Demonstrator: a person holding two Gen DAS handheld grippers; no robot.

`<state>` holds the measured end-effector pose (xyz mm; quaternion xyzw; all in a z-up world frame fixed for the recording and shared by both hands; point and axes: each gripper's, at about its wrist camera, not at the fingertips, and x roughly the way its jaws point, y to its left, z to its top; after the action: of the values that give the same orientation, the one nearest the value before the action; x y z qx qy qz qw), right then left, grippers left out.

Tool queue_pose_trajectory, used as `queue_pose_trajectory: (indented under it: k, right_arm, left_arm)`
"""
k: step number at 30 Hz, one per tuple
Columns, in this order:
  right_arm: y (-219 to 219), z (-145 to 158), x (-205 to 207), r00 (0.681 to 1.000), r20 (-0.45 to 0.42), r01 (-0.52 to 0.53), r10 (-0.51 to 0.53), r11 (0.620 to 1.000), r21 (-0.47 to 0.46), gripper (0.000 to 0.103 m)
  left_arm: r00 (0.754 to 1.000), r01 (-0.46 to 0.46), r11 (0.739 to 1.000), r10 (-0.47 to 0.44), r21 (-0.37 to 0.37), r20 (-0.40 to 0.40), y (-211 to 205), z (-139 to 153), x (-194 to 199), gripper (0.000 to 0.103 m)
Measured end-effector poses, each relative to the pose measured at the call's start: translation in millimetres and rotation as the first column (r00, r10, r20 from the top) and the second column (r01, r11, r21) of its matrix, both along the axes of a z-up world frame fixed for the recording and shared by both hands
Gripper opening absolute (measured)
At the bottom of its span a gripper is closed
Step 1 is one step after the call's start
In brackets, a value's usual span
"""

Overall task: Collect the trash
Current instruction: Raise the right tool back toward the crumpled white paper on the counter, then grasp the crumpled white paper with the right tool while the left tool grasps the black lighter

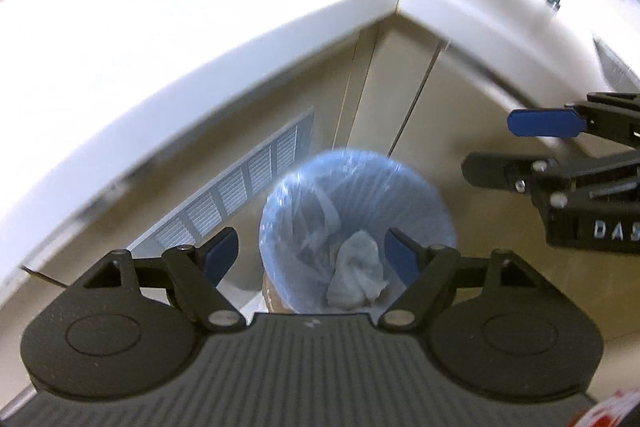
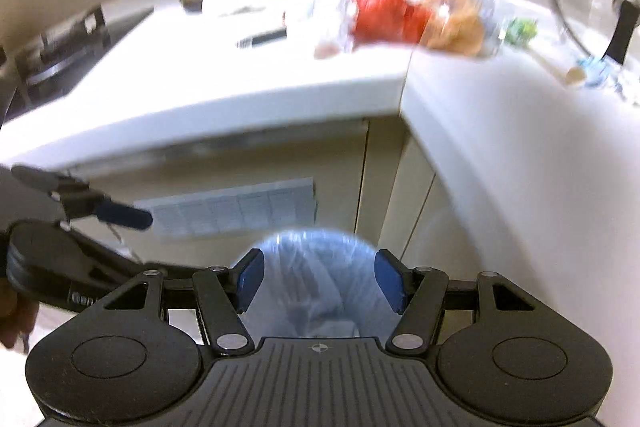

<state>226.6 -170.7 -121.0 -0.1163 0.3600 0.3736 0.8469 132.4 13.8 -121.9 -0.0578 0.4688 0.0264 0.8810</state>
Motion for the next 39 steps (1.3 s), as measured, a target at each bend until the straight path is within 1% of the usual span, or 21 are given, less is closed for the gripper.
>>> queue_pose_trajectory:
  k: [3, 6, 9, 16, 20, 24, 27, 31, 33, 36, 39]
  right_arm:
    - [-3, 19, 3, 0.999, 0.018, 0.027, -0.027, 0.999, 0.042, 0.061]
    - [-3, 31, 7, 0.998, 0.039, 0.041, -0.044, 0.997, 0.066, 0.061]
    - [-7, 43, 11, 0.997, 0.067, 0.043, -0.049, 0.996, 0.084, 0.061]
    - [-8, 65, 33, 0.994, 0.093, 0.046, -0.060, 0.988, 0.148, 0.061]
    - [-5, 73, 50, 0.994, 0.097, 0.024, -0.042, 0.983, 0.180, 0.061]
    - [7, 75, 70, 0.995, 0.098, -0.026, 0.007, 0.980, 0.196, 0.061]
    - [19, 73, 83, 0.994, 0.095, -0.068, 0.049, 0.976, 0.206, 0.061]
    - [40, 69, 98, 0.989, 0.110, -0.122, 0.101, 0.971, 0.205, 0.061]
    - [49, 69, 106, 0.988, 0.111, -0.128, 0.107, 0.970, 0.206, 0.061]
    - [64, 68, 117, 0.987, 0.123, -0.127, 0.103, 0.971, 0.203, 0.061]
    - [83, 63, 127, 0.990, 0.113, -0.105, 0.085, 0.978, 0.183, 0.061]
  left_arm:
    - [0.999, -0.001, 1.000, 0.001, 0.003, 0.042, 0, 18, -1, 0.078]
    - [0.996, -0.011, 1.000, 0.010, 0.003, 0.084, 3, 36, 1, 0.082]
    - [0.992, -0.031, 0.999, 0.030, 0.007, 0.123, 5, 51, 6, 0.082]
    - [0.979, -0.084, 0.995, 0.074, 0.046, 0.188, 16, 77, 25, 0.083]
    - [0.972, -0.118, 0.990, 0.099, 0.080, 0.212, 23, 89, 36, 0.083]
    - [0.965, -0.164, 0.978, 0.132, 0.127, 0.226, 30, 94, 45, 0.083]
    - [0.958, -0.203, 0.969, 0.166, 0.142, 0.233, 38, 95, 48, 0.083]
    - [0.952, -0.230, 0.959, 0.186, 0.168, 0.244, 46, 96, 51, 0.083]
    - [0.954, -0.223, 0.959, 0.178, 0.175, 0.240, 52, 96, 57, 0.083]
    - [0.962, -0.187, 0.964, 0.141, 0.190, 0.236, 61, 92, 69, 0.083]
    - [0.967, -0.156, 0.975, 0.118, 0.158, 0.226, 74, 90, 80, 0.083]
